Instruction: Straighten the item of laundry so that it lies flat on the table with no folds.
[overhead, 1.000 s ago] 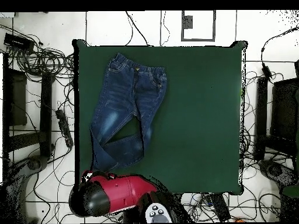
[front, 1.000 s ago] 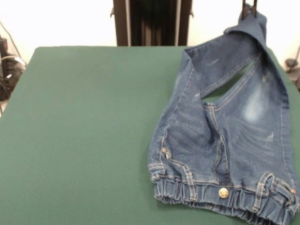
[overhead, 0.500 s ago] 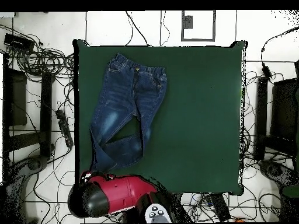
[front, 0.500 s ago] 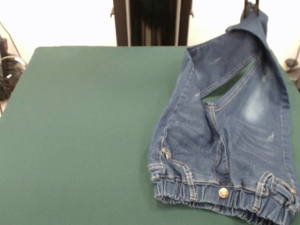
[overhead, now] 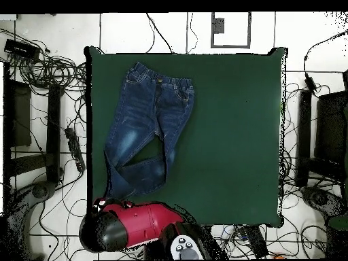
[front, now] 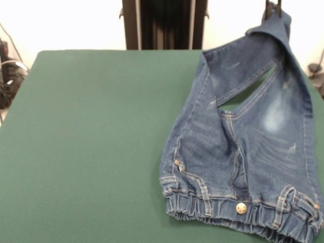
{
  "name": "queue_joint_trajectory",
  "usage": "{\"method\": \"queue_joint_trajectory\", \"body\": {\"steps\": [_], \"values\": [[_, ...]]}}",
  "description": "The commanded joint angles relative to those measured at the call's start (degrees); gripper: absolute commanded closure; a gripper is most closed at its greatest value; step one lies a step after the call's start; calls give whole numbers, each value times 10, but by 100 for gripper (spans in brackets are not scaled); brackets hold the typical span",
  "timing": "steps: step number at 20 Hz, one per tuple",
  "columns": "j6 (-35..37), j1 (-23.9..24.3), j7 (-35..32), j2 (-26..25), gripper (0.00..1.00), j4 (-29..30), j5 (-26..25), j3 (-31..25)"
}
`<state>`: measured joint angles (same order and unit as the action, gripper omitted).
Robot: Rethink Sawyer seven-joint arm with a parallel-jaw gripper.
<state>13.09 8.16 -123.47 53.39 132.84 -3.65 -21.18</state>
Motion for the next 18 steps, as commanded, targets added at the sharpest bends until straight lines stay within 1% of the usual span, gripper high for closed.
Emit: {"method": "queue_joint_trajectory", "body": {"steps": [1,3,5,9,10,12,13,18], "values": [[29,-1,-61,-24,100,29,32,-55],[31,-6,-62,-22,100,26,29,-48],[29,-23,-69,-17,100,20,24,-28],[25,-41,-77,-12,100,14,20,-7],[25,-46,-79,-11,0,13,19,-2],[43,-55,-76,-8,0,4,15,8],[38,-48,-76,-14,0,6,22,0],[18,-45,-73,-35,0,3,22,-5]]}}
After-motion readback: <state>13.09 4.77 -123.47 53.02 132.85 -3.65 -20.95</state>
